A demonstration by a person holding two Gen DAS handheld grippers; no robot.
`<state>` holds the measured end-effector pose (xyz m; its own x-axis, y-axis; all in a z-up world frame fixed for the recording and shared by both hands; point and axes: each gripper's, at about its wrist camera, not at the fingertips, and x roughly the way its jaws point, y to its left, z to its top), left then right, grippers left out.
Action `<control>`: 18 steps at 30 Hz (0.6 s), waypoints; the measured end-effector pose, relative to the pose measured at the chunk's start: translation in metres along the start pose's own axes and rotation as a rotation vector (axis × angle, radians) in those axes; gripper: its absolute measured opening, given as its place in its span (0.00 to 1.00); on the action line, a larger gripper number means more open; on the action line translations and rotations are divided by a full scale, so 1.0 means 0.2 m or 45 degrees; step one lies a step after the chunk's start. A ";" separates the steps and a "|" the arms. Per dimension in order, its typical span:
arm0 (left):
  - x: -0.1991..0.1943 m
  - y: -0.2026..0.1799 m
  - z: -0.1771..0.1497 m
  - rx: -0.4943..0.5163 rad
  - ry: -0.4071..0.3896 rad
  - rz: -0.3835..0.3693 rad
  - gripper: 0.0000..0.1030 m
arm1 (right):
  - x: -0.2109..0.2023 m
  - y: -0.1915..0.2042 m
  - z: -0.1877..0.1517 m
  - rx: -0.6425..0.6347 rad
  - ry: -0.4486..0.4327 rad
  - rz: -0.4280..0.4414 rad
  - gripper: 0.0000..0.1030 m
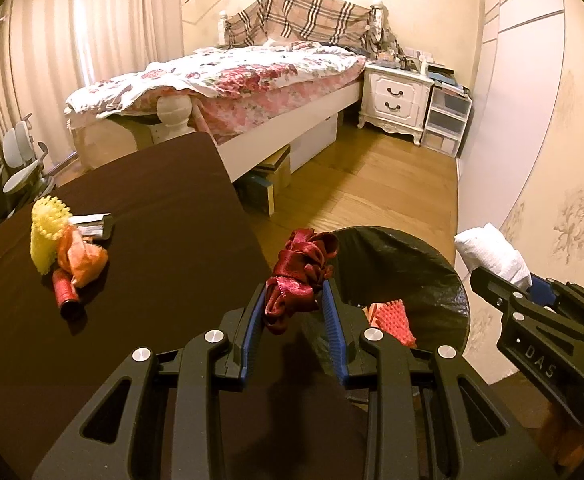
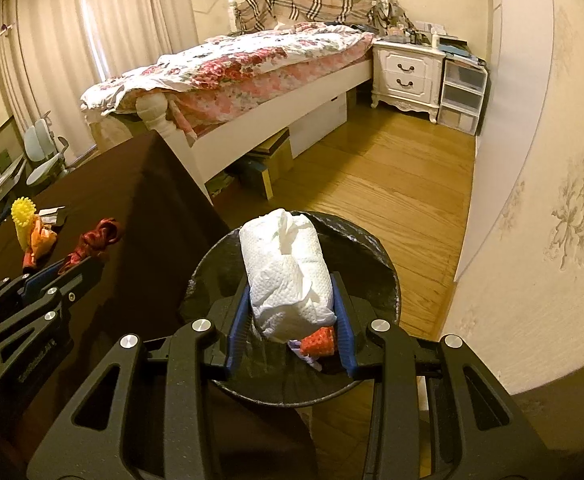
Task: Collect trash
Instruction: 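Carry ribbon and paper roll over the bin and open both tools to drop them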
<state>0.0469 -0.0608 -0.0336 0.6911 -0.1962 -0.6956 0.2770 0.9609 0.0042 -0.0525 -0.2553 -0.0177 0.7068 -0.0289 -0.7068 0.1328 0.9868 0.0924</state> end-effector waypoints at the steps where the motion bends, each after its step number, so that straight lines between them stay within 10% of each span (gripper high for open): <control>1: 0.00 -0.01 0.00 0.005 0.002 -0.001 0.30 | 0.01 -0.01 0.00 0.002 0.003 -0.002 0.35; 18: 0.09 -0.11 0.04 0.070 0.029 0.029 0.33 | 0.05 -0.10 0.02 0.047 0.006 -0.038 0.37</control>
<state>0.0593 -0.0875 -0.0401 0.6824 -0.1694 -0.7111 0.2980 0.9527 0.0591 -0.0442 -0.2763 -0.0238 0.6987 -0.0574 -0.7131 0.1796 0.9789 0.0972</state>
